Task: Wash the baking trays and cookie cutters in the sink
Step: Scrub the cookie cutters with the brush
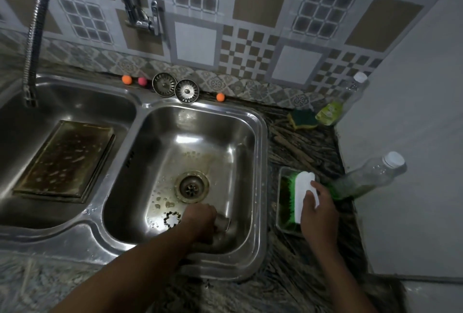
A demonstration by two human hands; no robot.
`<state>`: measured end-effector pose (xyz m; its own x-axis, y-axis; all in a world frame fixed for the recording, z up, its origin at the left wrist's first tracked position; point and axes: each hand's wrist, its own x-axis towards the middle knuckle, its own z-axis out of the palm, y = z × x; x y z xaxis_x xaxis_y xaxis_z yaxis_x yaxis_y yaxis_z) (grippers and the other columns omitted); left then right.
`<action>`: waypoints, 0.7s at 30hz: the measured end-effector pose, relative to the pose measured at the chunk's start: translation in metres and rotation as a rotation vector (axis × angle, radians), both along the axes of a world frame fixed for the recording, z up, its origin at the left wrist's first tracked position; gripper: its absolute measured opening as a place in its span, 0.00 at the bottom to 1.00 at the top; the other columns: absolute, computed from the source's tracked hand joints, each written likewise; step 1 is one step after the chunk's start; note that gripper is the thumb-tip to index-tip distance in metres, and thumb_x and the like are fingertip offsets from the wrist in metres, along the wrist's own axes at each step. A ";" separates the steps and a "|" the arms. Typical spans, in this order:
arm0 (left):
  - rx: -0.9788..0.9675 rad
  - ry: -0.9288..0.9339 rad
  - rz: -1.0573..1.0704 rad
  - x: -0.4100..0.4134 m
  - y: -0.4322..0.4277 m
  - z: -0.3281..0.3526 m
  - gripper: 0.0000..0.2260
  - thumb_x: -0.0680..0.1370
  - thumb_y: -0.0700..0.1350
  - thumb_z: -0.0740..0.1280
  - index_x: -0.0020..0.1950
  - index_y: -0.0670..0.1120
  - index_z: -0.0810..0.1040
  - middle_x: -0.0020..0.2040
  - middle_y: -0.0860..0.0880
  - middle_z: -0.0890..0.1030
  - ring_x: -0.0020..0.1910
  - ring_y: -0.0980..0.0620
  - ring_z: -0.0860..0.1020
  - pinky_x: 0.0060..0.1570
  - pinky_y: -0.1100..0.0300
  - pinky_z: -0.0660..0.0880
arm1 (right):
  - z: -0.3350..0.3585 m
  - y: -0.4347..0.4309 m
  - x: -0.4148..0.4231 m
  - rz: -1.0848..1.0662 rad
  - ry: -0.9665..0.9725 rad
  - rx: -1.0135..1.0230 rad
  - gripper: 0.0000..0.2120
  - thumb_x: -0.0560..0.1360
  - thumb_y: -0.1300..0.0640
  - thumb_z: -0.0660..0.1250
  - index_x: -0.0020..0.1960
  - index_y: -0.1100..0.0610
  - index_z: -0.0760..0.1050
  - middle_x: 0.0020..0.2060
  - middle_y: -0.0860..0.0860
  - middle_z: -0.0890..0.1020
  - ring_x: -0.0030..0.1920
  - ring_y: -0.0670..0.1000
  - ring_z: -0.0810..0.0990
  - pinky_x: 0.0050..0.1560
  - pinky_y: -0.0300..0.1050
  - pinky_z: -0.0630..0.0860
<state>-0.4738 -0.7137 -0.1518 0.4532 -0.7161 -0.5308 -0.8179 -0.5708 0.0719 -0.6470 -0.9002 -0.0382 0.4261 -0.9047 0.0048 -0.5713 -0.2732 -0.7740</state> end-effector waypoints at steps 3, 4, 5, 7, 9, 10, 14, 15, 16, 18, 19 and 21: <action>-0.240 0.349 0.319 0.019 0.009 0.005 0.21 0.70 0.52 0.70 0.61 0.46 0.75 0.55 0.47 0.82 0.53 0.47 0.81 0.52 0.55 0.78 | 0.014 0.005 0.006 -0.060 -0.096 -0.067 0.16 0.80 0.56 0.61 0.67 0.53 0.73 0.61 0.54 0.78 0.56 0.54 0.77 0.51 0.46 0.74; -0.359 0.495 0.423 0.022 0.014 0.006 0.23 0.68 0.49 0.72 0.61 0.47 0.76 0.56 0.48 0.82 0.53 0.49 0.81 0.54 0.55 0.79 | 0.019 0.009 0.011 -0.050 -0.122 -0.081 0.16 0.80 0.56 0.62 0.67 0.53 0.74 0.60 0.53 0.79 0.54 0.52 0.77 0.50 0.43 0.73; -0.462 0.610 0.511 0.026 0.019 0.009 0.25 0.66 0.47 0.74 0.63 0.48 0.75 0.56 0.50 0.81 0.54 0.52 0.80 0.54 0.56 0.79 | 0.024 0.017 0.018 -0.018 -0.144 -0.086 0.15 0.80 0.55 0.63 0.66 0.53 0.75 0.59 0.51 0.80 0.54 0.48 0.76 0.50 0.39 0.73; -0.641 0.761 0.622 0.031 0.022 0.019 0.30 0.64 0.38 0.76 0.65 0.47 0.75 0.57 0.50 0.80 0.53 0.55 0.81 0.49 0.61 0.80 | 0.030 0.033 0.038 0.102 -0.165 -0.072 0.14 0.79 0.54 0.65 0.64 0.54 0.78 0.56 0.47 0.80 0.53 0.42 0.76 0.49 0.26 0.70; -0.800 0.818 0.658 0.042 0.021 0.033 0.32 0.60 0.36 0.77 0.62 0.49 0.77 0.55 0.48 0.82 0.49 0.54 0.83 0.45 0.58 0.81 | 0.032 0.050 0.065 0.229 -0.145 -0.030 0.14 0.78 0.52 0.67 0.62 0.53 0.79 0.54 0.43 0.80 0.54 0.42 0.78 0.49 0.24 0.70; -0.860 0.829 0.661 0.046 0.021 0.041 0.32 0.58 0.38 0.77 0.61 0.50 0.78 0.55 0.48 0.83 0.49 0.52 0.83 0.46 0.55 0.82 | 0.030 0.059 0.077 0.292 -0.121 -0.005 0.14 0.78 0.51 0.67 0.62 0.52 0.80 0.54 0.42 0.81 0.53 0.42 0.79 0.51 0.28 0.72; -0.959 0.886 0.680 0.052 0.033 0.076 0.27 0.61 0.34 0.73 0.59 0.49 0.80 0.47 0.40 0.83 0.37 0.45 0.81 0.37 0.53 0.77 | 0.012 0.096 0.097 0.403 -0.086 0.009 0.11 0.76 0.49 0.69 0.57 0.48 0.82 0.53 0.39 0.83 0.54 0.38 0.80 0.56 0.39 0.76; -0.963 0.905 0.684 0.054 0.039 0.083 0.25 0.63 0.31 0.71 0.58 0.49 0.80 0.48 0.38 0.83 0.35 0.45 0.80 0.37 0.52 0.77 | 0.009 0.103 0.100 0.381 -0.104 0.015 0.11 0.76 0.50 0.70 0.57 0.48 0.82 0.52 0.38 0.83 0.54 0.38 0.80 0.57 0.39 0.76; -0.973 0.929 0.675 0.057 0.046 0.090 0.25 0.64 0.28 0.70 0.57 0.49 0.81 0.49 0.38 0.83 0.36 0.44 0.80 0.39 0.50 0.78 | 0.010 0.107 0.105 0.341 -0.125 0.012 0.11 0.76 0.51 0.70 0.57 0.49 0.83 0.52 0.38 0.83 0.54 0.38 0.80 0.57 0.40 0.77; -0.998 0.946 0.661 0.067 0.060 0.098 0.26 0.65 0.27 0.70 0.59 0.47 0.81 0.51 0.41 0.84 0.42 0.43 0.83 0.46 0.47 0.81 | 0.013 0.112 0.115 0.265 -0.155 -0.012 0.10 0.76 0.52 0.69 0.56 0.50 0.83 0.52 0.41 0.84 0.54 0.40 0.81 0.57 0.42 0.77; -1.002 0.936 0.664 0.073 0.067 0.099 0.26 0.65 0.27 0.70 0.60 0.46 0.80 0.52 0.43 0.84 0.44 0.47 0.84 0.47 0.48 0.82 | 0.015 0.116 0.120 0.252 -0.177 -0.010 0.10 0.76 0.52 0.69 0.56 0.50 0.83 0.52 0.41 0.84 0.54 0.40 0.81 0.57 0.41 0.77; -1.003 0.917 0.658 0.082 0.080 0.104 0.27 0.66 0.27 0.71 0.63 0.43 0.79 0.54 0.46 0.84 0.43 0.56 0.83 0.44 0.58 0.81 | 0.019 0.129 0.129 0.271 -0.218 0.030 0.10 0.76 0.53 0.69 0.56 0.50 0.83 0.50 0.40 0.84 0.53 0.38 0.80 0.55 0.36 0.76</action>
